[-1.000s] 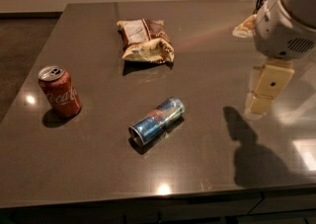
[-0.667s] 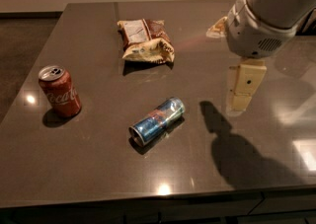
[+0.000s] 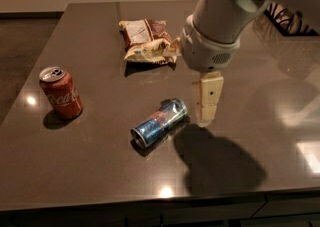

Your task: Pick redbull can

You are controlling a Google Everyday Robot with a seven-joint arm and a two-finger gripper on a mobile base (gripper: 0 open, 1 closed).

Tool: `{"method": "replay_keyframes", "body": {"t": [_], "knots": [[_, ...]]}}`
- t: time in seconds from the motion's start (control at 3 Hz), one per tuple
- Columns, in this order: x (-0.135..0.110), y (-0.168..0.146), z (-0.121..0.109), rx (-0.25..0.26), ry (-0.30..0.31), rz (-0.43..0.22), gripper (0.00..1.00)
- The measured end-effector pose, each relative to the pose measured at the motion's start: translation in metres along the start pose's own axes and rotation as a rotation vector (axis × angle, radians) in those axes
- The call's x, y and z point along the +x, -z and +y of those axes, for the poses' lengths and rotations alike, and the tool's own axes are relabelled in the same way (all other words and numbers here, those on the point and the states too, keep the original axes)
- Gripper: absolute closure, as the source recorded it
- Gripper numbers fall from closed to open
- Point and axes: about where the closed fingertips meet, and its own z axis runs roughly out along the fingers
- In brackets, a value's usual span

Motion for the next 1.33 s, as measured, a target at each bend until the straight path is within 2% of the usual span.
{"method": "replay_keyframes", "body": {"t": [0.33, 0.67, 1.0, 1.33], "knots": [[-0.019, -0.026, 0.002, -0.055, 0.108, 0.009, 0.00], [-0.031, -0.051, 0.010, -0.107, 0.205, 0.045, 0.00], [-0.040, -0.072, 0.020, -0.145, 0.281, 0.090, 0.00], [-0.045, -0.086, 0.027, -0.167, 0.326, 0.116, 0.00]]}}
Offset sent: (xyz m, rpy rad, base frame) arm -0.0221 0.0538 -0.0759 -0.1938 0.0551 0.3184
